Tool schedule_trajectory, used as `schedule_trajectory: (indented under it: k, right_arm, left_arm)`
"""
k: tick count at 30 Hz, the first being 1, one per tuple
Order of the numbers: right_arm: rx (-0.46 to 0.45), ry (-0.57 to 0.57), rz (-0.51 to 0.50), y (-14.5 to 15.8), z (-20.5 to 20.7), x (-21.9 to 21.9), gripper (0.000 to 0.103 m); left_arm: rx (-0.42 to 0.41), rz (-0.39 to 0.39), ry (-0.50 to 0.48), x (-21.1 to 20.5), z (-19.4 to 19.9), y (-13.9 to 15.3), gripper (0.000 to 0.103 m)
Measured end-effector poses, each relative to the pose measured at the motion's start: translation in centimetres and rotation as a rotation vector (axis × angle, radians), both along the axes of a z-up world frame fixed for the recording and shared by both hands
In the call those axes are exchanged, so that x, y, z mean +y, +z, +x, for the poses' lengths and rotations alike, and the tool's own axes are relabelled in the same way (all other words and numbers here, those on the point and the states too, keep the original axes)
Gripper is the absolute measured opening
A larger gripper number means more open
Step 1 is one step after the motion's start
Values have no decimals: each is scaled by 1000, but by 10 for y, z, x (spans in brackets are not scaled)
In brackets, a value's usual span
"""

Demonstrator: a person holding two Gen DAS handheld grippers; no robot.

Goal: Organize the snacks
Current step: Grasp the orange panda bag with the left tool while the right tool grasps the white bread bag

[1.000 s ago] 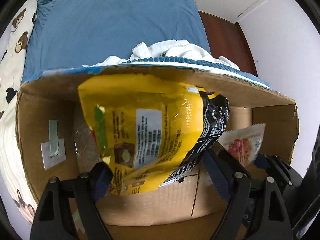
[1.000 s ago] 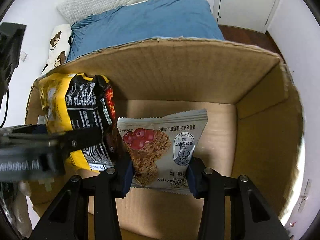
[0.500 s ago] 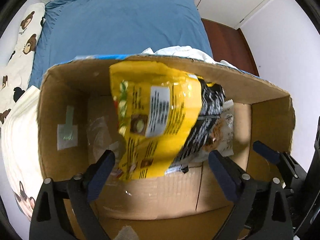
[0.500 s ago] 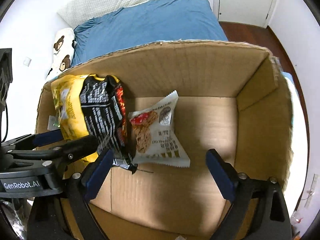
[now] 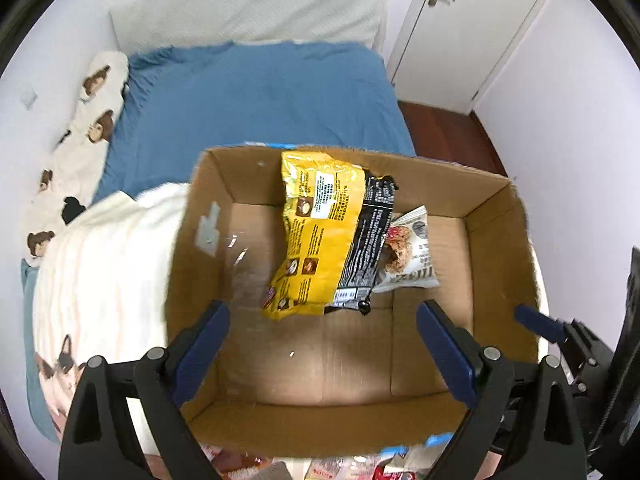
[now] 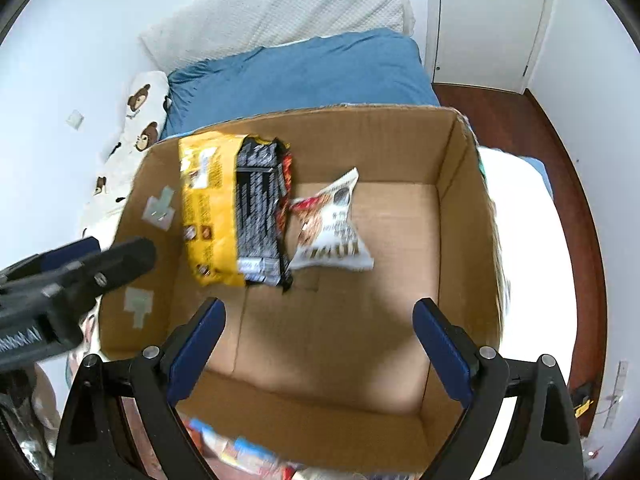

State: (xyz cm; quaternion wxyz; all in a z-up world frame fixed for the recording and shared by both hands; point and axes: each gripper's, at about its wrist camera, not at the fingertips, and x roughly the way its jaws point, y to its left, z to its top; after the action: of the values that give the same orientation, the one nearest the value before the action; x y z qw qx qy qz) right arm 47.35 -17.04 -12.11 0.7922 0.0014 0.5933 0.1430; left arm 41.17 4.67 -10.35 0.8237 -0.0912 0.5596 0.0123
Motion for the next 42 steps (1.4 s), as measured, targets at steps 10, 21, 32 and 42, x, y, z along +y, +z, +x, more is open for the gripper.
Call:
schedule_trajectory:
  k: [10,21,32,42]
  right_arm:
    - [88,-48,132,0,-111,7,97]
    - [275,-65,87,-95,-161,43,96]
    - [354,-121,21,-151,-149,62,89]
    - [338,34,-112,-157,-187,68,52]
  left_arm:
    - [-7,66,93,34,-108,9,96]
    - [405,-275,309,85,-180,-147,89]
    - [398,-173,269,61,-182,-175,53]
    - [360,-34,136,38,-210,-176,53]
